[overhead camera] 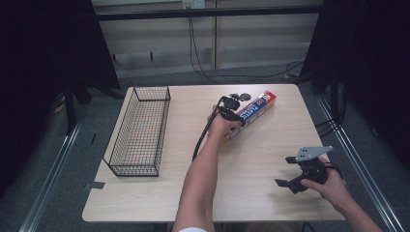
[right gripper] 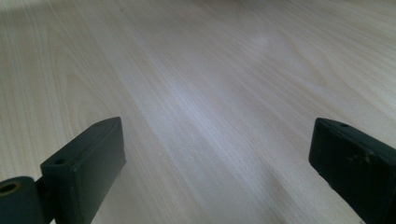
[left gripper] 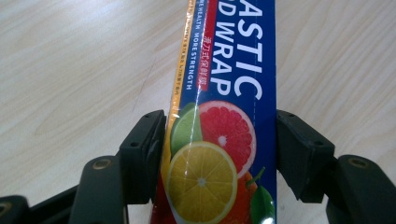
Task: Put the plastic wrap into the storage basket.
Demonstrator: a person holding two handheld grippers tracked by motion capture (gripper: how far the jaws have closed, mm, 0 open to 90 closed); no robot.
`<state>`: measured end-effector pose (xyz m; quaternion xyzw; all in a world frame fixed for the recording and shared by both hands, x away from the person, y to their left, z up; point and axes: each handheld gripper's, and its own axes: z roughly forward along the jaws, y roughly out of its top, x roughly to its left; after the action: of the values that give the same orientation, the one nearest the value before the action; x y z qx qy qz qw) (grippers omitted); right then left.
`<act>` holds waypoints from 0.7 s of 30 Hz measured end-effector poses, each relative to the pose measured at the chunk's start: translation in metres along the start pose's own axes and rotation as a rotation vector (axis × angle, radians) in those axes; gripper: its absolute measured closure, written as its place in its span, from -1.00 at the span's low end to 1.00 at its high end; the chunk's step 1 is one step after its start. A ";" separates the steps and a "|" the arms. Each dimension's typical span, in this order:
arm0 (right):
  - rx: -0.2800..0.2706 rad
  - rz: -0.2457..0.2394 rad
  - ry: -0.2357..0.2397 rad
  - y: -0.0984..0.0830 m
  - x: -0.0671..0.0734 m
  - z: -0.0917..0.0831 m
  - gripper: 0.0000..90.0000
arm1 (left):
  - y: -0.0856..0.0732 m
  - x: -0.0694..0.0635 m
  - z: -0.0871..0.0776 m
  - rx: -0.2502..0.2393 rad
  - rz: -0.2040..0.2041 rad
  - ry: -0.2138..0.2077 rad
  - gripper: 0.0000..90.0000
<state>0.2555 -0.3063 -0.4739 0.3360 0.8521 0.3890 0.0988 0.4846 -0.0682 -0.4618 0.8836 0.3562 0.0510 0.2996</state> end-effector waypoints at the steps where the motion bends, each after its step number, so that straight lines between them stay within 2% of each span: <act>1: 0.002 -0.001 -0.003 0.000 0.000 0.000 -0.93 | -0.001 0.000 -0.002 0.017 -0.003 -0.002 -0.13; 3: 0.004 0.001 -0.005 0.000 0.000 0.000 -0.93 | -0.002 0.000 -0.004 0.028 -0.005 0.000 -0.12; 4: 0.004 -0.001 -0.001 0.000 0.000 0.000 -0.93 | -0.007 -0.001 -0.009 0.039 0.003 0.005 -0.11; 8: 0.010 -0.005 -0.001 0.001 0.002 0.002 -0.93 | -0.022 0.001 -0.023 0.053 -0.007 0.007 -0.11; 9: 0.012 -0.010 0.003 0.001 0.002 0.002 -0.93 | -0.022 0.001 -0.023 0.053 -0.007 0.007 -0.10; 10: 0.010 -0.013 0.000 0.001 0.003 0.003 -0.93 | -0.030 0.004 -0.029 0.057 -0.008 0.004 -0.11; 13: 0.014 -0.017 0.005 0.002 0.005 0.003 -0.92 | -0.033 0.007 -0.032 0.064 -0.002 0.005 -0.13; 14: 0.016 -0.019 0.008 0.002 0.006 0.004 -0.92 | -0.034 0.008 -0.033 0.061 -0.005 0.009 -0.19; 16: 0.019 -0.015 0.012 0.003 0.007 0.005 -0.92 | -0.031 0.011 -0.030 0.035 -0.018 0.022 -0.33; 19: 0.018 -0.017 0.014 0.003 0.006 0.006 -0.92 | -0.027 0.010 -0.024 0.042 -0.017 0.038 -0.44; 21: 0.018 -0.016 0.016 0.003 0.005 0.007 -0.92 | -0.018 0.009 -0.013 0.048 -0.004 0.028 -0.47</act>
<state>0.2559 -0.2972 -0.4753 0.3269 0.8589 0.3832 0.0923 0.4763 -0.0454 -0.4625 0.8890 0.3633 0.0544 0.2734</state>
